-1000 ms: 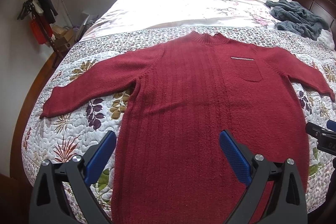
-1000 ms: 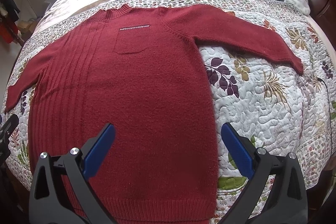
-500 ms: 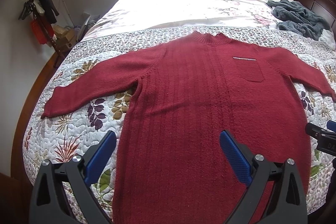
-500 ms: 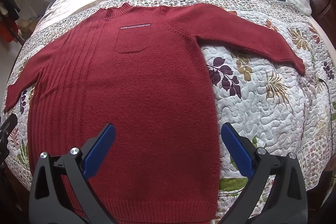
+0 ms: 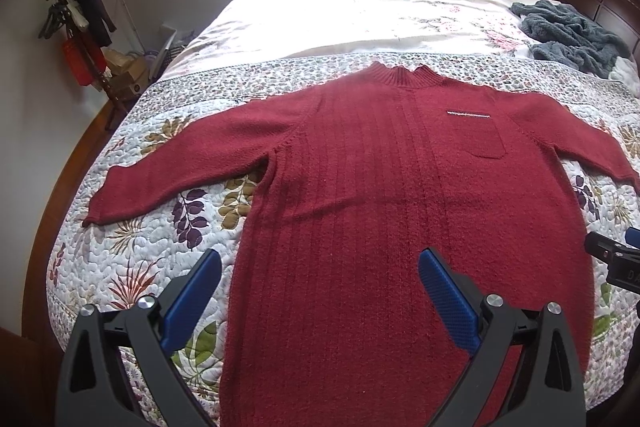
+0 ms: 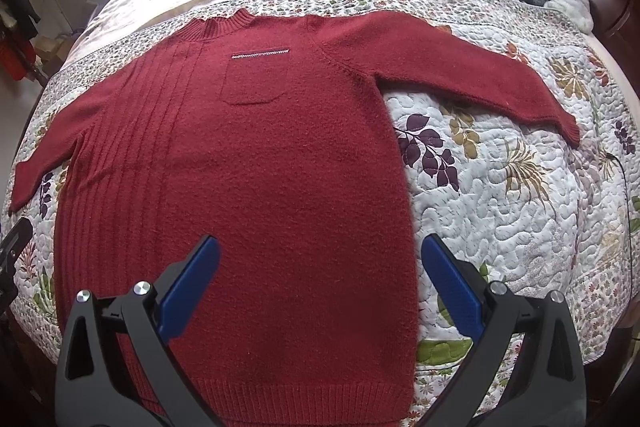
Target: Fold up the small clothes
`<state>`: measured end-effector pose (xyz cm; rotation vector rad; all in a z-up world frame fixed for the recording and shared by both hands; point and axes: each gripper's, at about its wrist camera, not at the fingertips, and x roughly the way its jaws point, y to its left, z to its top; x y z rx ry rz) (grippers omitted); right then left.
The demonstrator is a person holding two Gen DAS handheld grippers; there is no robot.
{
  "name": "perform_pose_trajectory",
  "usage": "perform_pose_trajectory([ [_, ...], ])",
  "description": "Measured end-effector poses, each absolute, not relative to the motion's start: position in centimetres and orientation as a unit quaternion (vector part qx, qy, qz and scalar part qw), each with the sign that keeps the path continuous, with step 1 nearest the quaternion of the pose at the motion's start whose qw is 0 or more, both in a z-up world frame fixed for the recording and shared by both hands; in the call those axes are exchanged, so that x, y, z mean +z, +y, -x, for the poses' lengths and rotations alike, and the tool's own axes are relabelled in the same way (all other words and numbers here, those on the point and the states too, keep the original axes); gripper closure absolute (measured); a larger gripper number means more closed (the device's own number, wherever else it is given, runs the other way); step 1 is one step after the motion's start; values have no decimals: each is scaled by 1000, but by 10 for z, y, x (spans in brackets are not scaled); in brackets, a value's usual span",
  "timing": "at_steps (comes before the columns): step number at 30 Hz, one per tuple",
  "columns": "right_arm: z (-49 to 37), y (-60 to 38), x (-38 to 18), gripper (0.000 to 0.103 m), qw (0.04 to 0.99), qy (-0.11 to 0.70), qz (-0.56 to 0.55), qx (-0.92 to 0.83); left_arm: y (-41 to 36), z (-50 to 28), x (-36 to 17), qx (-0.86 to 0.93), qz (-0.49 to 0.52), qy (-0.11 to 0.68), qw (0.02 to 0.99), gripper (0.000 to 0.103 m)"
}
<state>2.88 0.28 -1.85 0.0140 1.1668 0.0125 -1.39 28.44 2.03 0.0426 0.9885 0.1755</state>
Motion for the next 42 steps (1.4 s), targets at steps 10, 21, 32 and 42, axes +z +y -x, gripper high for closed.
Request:
perform_pose_trajectory([
  [10, -30, 3, -16, 3, 836, 549, -5, 5, 285, 15, 21, 84, -19, 473, 877, 4],
  [21, -37, -14, -22, 3, 839, 544, -26, 14, 280, 2, 13, 72, -21, 480, 874, 4],
  [32, -116, -270, -19, 3, 812, 538, -191, -124, 219, -74, 10, 14, -16, 472, 881, 4],
  [42, -163, -424, -86, 4, 744, 584, -287, -150, 185, -127, 2, 11, 19, 469, 883, 4],
])
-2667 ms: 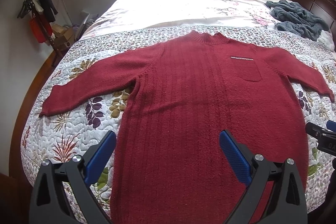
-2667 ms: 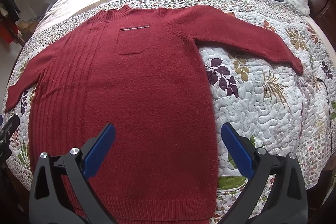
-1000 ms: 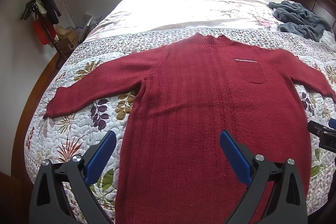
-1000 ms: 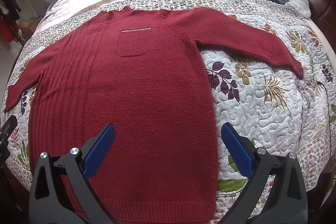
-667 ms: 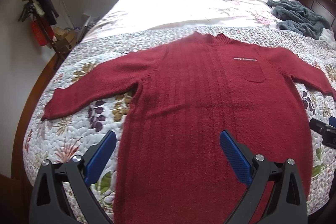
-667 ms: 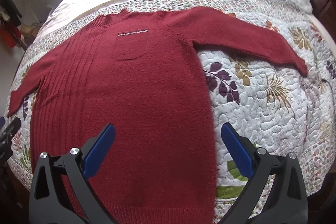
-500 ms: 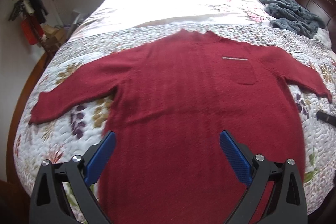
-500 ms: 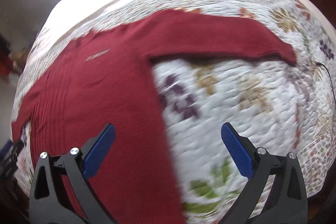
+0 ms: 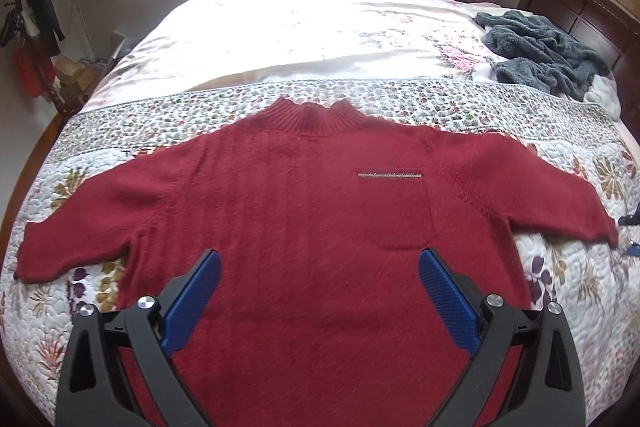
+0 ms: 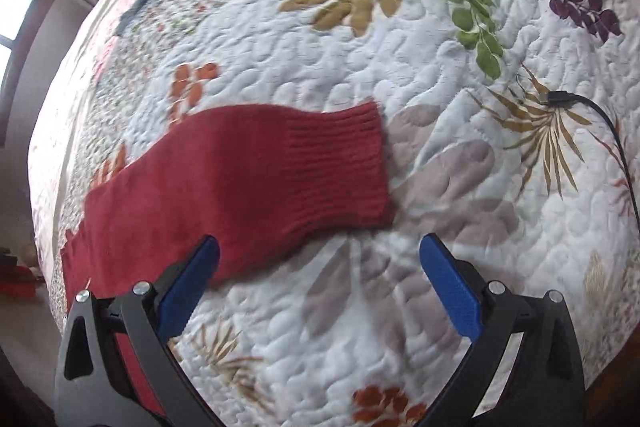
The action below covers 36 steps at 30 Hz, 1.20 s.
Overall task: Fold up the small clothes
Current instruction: 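Move the right tool to the sweater sleeve cuff and close on it, then carry the cuff with the right tool across the sweater body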
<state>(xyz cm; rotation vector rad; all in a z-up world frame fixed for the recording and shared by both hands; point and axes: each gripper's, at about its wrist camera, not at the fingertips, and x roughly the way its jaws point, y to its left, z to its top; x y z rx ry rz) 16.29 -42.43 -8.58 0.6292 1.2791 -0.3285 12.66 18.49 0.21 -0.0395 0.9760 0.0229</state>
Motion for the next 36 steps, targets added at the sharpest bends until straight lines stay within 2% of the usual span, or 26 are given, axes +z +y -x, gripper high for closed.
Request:
perform_pose_trajectory([
  [2, -168, -428, -96, 6, 740, 588, -294, -145, 181, -131, -2, 13, 16, 471, 882, 4],
  [4, -172, -434, -106, 21, 736, 591, -302, -136, 179, -132, -5, 14, 11, 473, 881, 4],
  [8, -176, -441, -111, 38, 736, 590, -301, -137, 175, -131, -10, 17, -4, 473, 881, 4],
  [9, -176, -443, -110, 47, 738, 587, -301, -138, 174, -131, -11, 18, -6, 474, 880, 4],
  [10, -176, -445, -109, 62, 740, 585, -301, -140, 174, -130, -12, 18, -8, 475, 880, 4],
  [11, -176, -446, -107, 73, 743, 583, -299, -140, 173, -129, -13, 18, -8, 476, 879, 4],
  [12, -175, -446, -105, 94, 743, 583, -301, -133, 173, -127, -14, 17, -9, 477, 879, 4],
  [19, -166, -446, -68, 98, 780, 550, -272, -126, 179, -118, -14, 15, -11, 478, 878, 4],
  [25, -169, -444, -68, 98, 774, 558, -236, -182, 206, -117, -18, 40, 7, 486, 873, 4],
  [30, -187, -395, -47, 98, 802, 544, -176, -174, 228, -115, -20, 56, 13, 485, 873, 4],
  [36, -210, -304, -18, 98, 831, 532, -135, -83, 250, -117, -23, 67, 26, 488, 870, 4],
])
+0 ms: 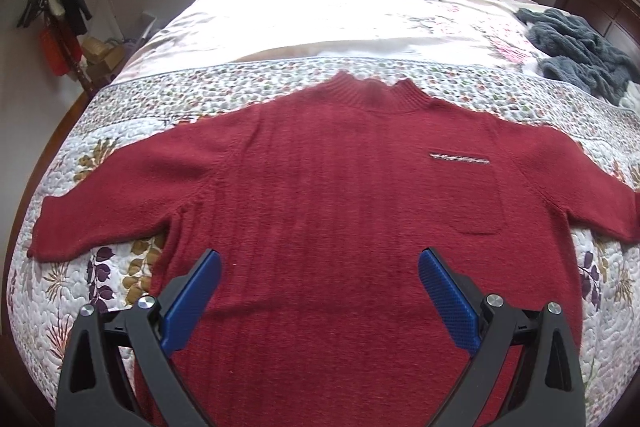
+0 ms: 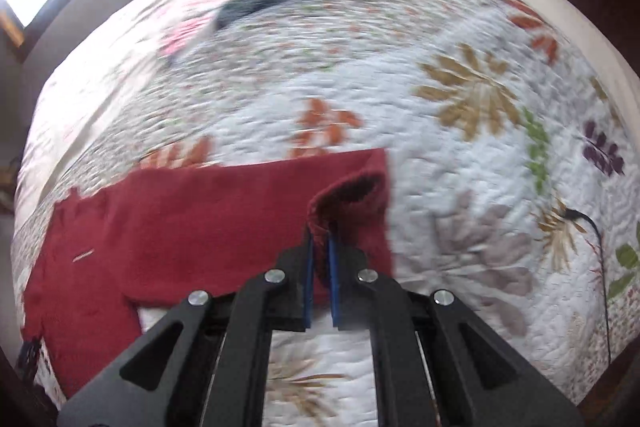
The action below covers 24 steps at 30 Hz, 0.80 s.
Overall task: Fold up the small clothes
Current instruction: 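Carry the cuff with the right tool across the sweater body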
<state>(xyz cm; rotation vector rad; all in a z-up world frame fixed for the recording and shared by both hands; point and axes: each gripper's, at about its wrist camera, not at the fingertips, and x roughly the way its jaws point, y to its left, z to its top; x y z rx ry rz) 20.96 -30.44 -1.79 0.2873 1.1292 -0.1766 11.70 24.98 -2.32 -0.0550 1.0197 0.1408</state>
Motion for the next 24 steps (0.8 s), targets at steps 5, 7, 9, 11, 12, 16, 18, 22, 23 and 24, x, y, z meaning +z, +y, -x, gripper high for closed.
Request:
perform_pose_trajectory([
  [5, -236, -211, -14, 99, 837, 535, -111, 0, 260, -121, -26, 64, 40, 490, 868, 4],
  [7, -243, -171, -15, 99, 836, 537, -104, 36, 263, -124, -27, 62, 46, 490, 868, 4],
  [9, -248, -137, -15, 99, 837, 538, -90, 55, 268, -128, -29, 62, 49, 492, 867, 4],
  [11, -253, -110, -20, 99, 832, 541, -91, 84, 274, -133, -33, 64, 53, 496, 865, 4],
  [12, -255, -98, -22, 99, 829, 542, -94, 95, 277, -135, -34, 65, 55, 497, 863, 4],
  [16, -264, -56, -32, 99, 820, 550, -88, 132, 286, -138, -37, 66, 59, 501, 861, 4],
  [18, -269, -38, -39, 98, 813, 555, -89, 149, 290, -138, -39, 67, 61, 502, 860, 4],
  [22, -277, -17, -62, 98, 794, 575, -102, 167, 296, -137, -43, 67, 66, 508, 856, 4],
  [23, -280, -13, -69, 98, 790, 581, -101, 165, 298, -137, -45, 67, 67, 509, 855, 4],
  [24, -282, -9, -76, 98, 787, 587, -97, 162, 298, -137, -46, 66, 68, 511, 854, 4],
])
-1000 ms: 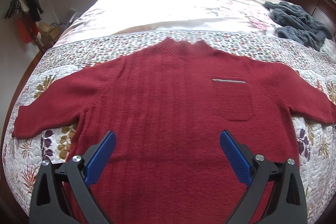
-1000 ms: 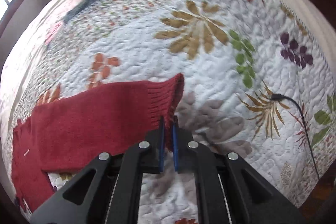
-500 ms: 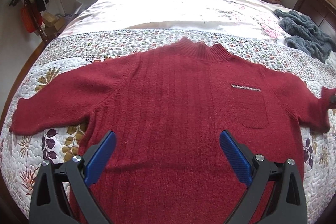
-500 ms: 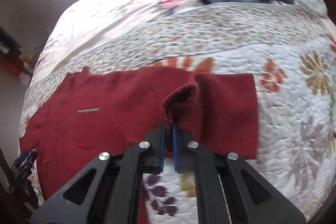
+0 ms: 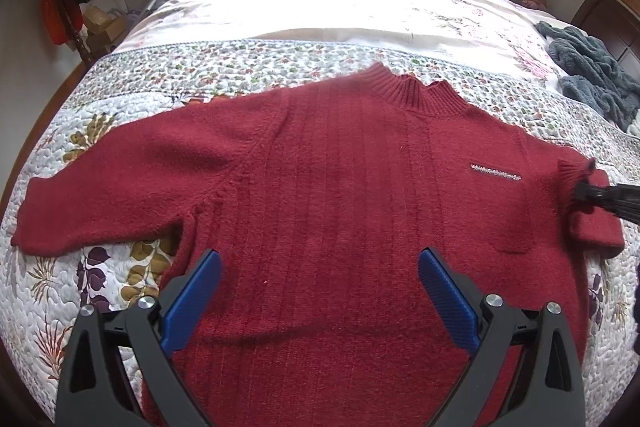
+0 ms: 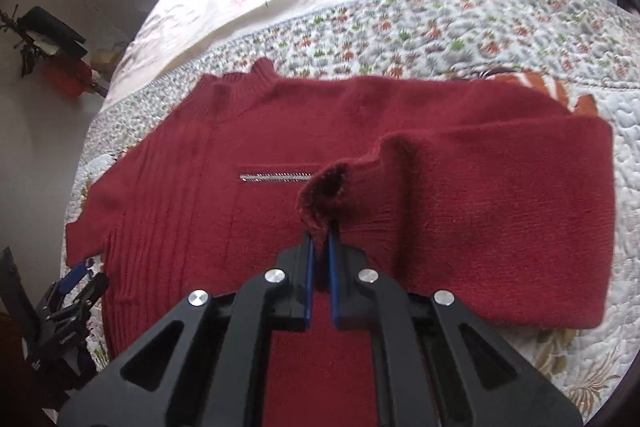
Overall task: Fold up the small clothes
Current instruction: 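Carry the cuff with the right tool across the sweater body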
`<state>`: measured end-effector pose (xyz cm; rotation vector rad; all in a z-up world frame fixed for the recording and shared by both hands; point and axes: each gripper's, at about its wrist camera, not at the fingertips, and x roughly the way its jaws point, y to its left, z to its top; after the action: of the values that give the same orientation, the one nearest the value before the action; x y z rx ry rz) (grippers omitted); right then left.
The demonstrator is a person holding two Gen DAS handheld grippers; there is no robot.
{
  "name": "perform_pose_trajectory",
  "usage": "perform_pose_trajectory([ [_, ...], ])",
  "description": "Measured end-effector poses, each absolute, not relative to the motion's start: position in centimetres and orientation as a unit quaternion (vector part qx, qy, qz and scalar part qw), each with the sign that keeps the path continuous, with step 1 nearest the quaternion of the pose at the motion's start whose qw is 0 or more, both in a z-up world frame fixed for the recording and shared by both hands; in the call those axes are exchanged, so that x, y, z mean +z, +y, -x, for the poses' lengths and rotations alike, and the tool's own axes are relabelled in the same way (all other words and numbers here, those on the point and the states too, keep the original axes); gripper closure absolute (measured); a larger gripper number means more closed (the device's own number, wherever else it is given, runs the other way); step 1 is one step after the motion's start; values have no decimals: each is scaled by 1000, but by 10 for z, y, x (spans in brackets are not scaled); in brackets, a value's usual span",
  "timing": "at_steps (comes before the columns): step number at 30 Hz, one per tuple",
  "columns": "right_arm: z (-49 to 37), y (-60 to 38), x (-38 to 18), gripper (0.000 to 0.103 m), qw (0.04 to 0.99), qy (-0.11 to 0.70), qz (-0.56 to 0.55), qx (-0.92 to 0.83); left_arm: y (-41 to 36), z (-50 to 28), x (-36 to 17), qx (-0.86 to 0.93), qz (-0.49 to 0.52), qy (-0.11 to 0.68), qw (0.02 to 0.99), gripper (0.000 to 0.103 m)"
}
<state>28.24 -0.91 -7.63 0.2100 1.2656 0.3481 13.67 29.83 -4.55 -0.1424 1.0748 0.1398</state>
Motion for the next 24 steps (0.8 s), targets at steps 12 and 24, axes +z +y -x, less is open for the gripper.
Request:
perform_pose_trajectory([
  [12, -246, -46, -58, 67, 788, 554, -154, 219, 259, -161, -44, -22, 117, 534, 837, 5],
  [24, -168, -163, -69, 67, 800, 539, -221, 143, 114, -245, -112, -156, 197, 632, 733, 30],
])
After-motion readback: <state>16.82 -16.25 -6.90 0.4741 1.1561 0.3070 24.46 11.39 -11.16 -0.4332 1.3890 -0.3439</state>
